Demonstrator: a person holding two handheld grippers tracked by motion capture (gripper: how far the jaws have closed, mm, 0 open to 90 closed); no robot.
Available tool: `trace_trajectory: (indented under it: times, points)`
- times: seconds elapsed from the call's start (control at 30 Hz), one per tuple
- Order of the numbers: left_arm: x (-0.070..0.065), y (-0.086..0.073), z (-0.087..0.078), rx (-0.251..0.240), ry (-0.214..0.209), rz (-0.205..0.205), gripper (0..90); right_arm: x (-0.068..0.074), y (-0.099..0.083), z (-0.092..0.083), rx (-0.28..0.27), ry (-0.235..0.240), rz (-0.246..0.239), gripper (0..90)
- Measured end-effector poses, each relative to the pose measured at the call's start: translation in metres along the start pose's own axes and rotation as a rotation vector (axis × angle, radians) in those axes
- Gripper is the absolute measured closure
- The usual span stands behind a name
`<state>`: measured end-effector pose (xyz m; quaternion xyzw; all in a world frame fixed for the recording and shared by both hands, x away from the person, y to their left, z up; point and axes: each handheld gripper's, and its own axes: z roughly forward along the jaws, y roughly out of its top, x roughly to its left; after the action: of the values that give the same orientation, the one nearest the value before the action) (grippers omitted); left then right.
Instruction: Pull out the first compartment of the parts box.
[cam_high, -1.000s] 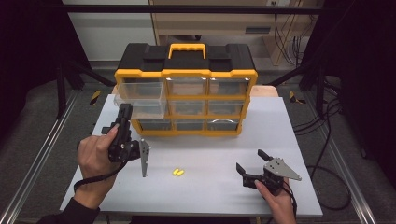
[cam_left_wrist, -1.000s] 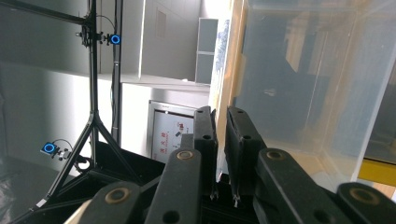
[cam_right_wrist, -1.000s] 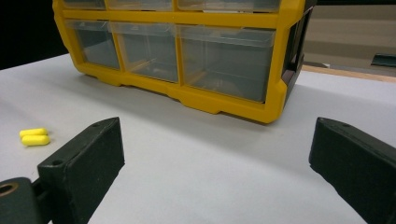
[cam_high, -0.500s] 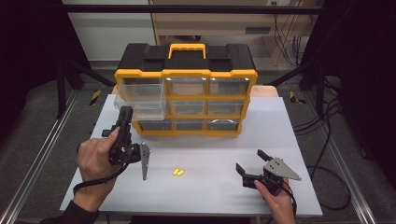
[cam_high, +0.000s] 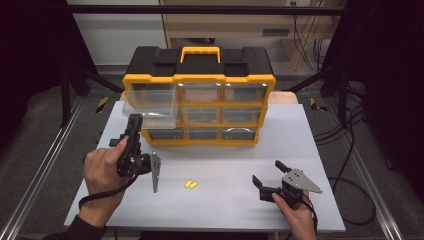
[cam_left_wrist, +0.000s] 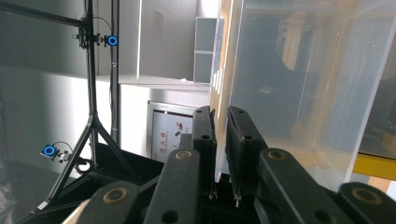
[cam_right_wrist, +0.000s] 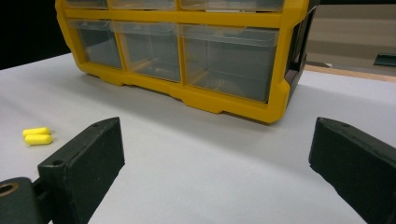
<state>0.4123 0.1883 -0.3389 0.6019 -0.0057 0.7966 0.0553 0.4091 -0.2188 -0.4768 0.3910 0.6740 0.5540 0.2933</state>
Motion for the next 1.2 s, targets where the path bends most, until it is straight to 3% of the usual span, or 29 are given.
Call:
trace_trajectory:
  times: [0.03, 0.07, 0.1, 0.13, 0.17, 0.37, 0.4, 0.43, 0.53, 0.63, 0.67, 0.7, 0.8, 0.9, 1.2]
  points:
    - [0.001, -0.001, 0.0, -0.008, -0.005, -0.034, 80.5, 0.0, 0.0, 0.0, 0.0, 0.0, 0.0, 3.6]
    - [0.001, -0.001, 0.0, -0.008, -0.005, -0.034, 77.4, 0.0, 0.0, 0.0, 0.0, 0.0, 0.0, 3.6]
    - [0.002, -0.001, 0.0, -0.005, -0.007, -0.074, 77.4, 0.0, 0.0, 0.0, 0.0, 0.0, -0.001, 3.6]
    - [0.002, -0.002, 0.001, 0.0, -0.007, -0.1, 71.1, 0.0, 0.0, 0.0, -0.001, 0.0, -0.001, 3.6]
    - [0.003, -0.003, -0.001, 0.002, -0.006, -0.154, 59.5, 0.0, 0.0, 0.0, -0.002, 0.002, 0.0, 3.5]
    - [0.007, -0.007, -0.012, 0.017, -0.057, -0.354, 34.9, 0.0, 0.0, 0.0, -0.002, 0.003, -0.004, 3.5]
    - [0.007, -0.007, -0.012, 0.017, -0.057, -0.354, 31.6, 0.0, 0.0, 0.0, -0.002, 0.003, -0.005, 3.5]
    - [0.007, -0.01, -0.016, 0.031, -0.082, -0.426, 28.0, 0.0, 0.0, 0.0, 0.0, 0.002, -0.005, 3.5]
    - [0.004, -0.015, -0.018, 0.046, -0.136, -0.542, 20.7, 0.0, 0.0, 0.0, 0.0, 0.002, -0.007, 3.5]
    - [-0.002, -0.02, -0.019, 0.069, -0.19, -0.594, 16.1, 0.001, 0.0, 0.0, 0.003, 0.003, -0.009, 3.5]
    - [-0.002, -0.02, -0.019, 0.069, -0.19, -0.594, 14.8, 0.001, 0.0, 0.0, 0.004, 0.003, -0.01, 3.5]
    - [-0.006, -0.025, -0.02, 0.075, -0.226, -0.665, 13.6, 0.001, 0.0, 0.0, 0.004, 0.002, -0.01, 3.5]
    - [-0.012, -0.03, -0.016, 0.084, -0.317, -0.717, 9.1, 0.001, 0.0, 0.001, 0.006, 0.001, -0.012, 3.5]
    - [-0.019, -0.034, -0.015, 0.084, -0.396, -0.812, 7.1, 0.001, 0.0, 0.001, 0.008, 0.0, -0.013, 3.5]
    - [-0.039, -0.042, -0.013, 0.086, -0.62, -0.974, 4.8, 0.001, 0.0, 0.0, 0.004, 0.0, -0.015, 3.5]
